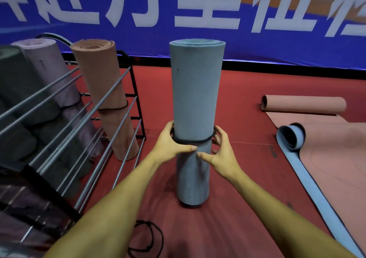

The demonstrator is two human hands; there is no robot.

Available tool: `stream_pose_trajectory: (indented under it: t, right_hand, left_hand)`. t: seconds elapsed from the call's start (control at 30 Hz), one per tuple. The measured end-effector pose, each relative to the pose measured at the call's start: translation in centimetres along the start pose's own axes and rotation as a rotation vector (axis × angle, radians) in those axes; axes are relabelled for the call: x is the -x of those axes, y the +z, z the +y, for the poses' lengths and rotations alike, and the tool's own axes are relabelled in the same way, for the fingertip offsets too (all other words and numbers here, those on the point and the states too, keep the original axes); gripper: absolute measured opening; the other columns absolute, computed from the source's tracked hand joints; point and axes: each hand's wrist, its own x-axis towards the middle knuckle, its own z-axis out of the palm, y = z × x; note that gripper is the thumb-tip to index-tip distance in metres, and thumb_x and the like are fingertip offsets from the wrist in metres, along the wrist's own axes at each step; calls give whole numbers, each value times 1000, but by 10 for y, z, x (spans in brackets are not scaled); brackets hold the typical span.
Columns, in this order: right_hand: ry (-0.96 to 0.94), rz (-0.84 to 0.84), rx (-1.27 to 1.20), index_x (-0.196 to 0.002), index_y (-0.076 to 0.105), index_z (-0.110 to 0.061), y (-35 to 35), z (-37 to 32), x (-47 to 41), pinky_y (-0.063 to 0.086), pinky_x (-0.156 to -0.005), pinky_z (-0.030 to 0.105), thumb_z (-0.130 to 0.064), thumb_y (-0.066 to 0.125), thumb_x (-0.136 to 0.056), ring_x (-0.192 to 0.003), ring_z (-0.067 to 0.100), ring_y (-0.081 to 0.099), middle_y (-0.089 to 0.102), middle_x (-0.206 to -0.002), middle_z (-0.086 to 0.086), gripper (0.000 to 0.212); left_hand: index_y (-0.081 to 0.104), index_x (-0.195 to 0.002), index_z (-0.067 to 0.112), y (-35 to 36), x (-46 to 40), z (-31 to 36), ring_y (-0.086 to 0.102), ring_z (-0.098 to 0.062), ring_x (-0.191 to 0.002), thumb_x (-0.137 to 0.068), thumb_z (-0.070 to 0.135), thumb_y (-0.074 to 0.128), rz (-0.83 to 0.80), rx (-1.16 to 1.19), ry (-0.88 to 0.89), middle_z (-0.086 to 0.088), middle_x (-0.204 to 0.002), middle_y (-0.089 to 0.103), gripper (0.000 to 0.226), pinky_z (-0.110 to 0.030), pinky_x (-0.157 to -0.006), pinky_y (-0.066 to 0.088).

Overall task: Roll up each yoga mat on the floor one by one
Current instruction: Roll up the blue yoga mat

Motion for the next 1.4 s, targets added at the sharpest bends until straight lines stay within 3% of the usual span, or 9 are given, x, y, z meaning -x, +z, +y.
stream_pose_trajectory:
  t: [0.17, 0.27, 0.43, 0.67, 0.87, 1.03, 1.13, 1.23, 1.4]
  right_hand:
    - [-86, -45, 36, -160, 28, -35, -18, -49, 11, 42, -115, 33, -35, 98, -70, -144, -2, 42, 42, -157, -24, 114]
    - [-98, -77, 44, -161, 24, -34, -14, -74, 27, 42, -118, 41, -46, 99, -66, -146, 0, 39, 42, -158, -19, 121]
    - [-213, 69, 47, -152, 29, -29, 15, -141, 34, 50, -109, 35, -37, 99, -68, -134, 0, 52, 47, -152, -11, 110]
    - [-415, 139, 45, -152, 34, -30, 60, -266, -4, 54, -103, 35, -23, 94, -72, -135, 7, 52, 48, -153, -6, 101]
    - [-548, 84, 55, -157, 32, -24, 109, -351, -42, 53, -103, 41, -30, 88, -71, -136, 16, 51, 47, -152, -2, 103]
    - [-500, -67, -9, -157, 32, -26, 149, -377, -55, 59, -95, 40, -14, 89, -75, -118, 0, 62, 54, -139, -18, 100]
    - [-429, -191, -12, -155, 38, -22, 158, -370, -50, 53, -104, 49, -21, 87, -79, -125, 18, 62, 56, -138, -10, 91]
    - [-393, -185, -60, -159, 34, -17, 154, -374, -41, 48, -112, 43, -17, 83, -88, -137, 21, 53, 50, -150, -1, 86]
    - [-485, -59, -245, -163, 20, -24, 133, -416, -48, 48, -109, 32, -29, 90, -83, -139, 13, 49, 40, -159, -2, 107]
  left_hand:
    - [51, -145, 20, -27, 9, 56, 62, 6, -119, -60, 17, 103, 32, 18, 119, 11, -135, 65, 100, -11, -95, 48]
    - [52, -145, 23, -53, 13, 99, 62, 2, -123, -55, 33, 102, 39, -19, 203, 12, -135, 65, 103, -19, -101, 49]
    - [54, -143, 24, -107, 24, 179, 62, -3, -125, -54, 43, 100, 92, -41, 336, 10, -135, 67, 102, -31, -108, 51]
    - [49, -145, 34, -209, 53, 270, 66, 7, -102, -66, 37, 100, 240, -112, 472, 10, -134, 62, 93, -20, -85, 58]
    - [45, -147, 38, -285, 76, 316, 62, 6, -108, -66, 43, 98, 421, -235, 560, 15, -133, 60, 97, -22, -88, 58]
    - [43, -148, 40, -325, 90, 317, 62, 6, -108, -64, 44, 97, 533, -325, 557, 18, -131, 60, 100, -27, -88, 59]
    - [46, -144, 41, -332, 94, 285, 64, -7, -112, -61, 48, 96, 571, -368, 482, 20, -128, 62, 98, -38, -93, 60]
    - [49, -142, 41, -330, 96, 247, 65, -10, -111, -57, 50, 93, 608, -389, 410, 20, -125, 66, 97, -41, -93, 59]
    - [49, -138, 47, -322, 94, 196, 66, -9, -110, -56, 46, 94, 560, -410, 307, 22, -122, 67, 93, -44, -90, 58]
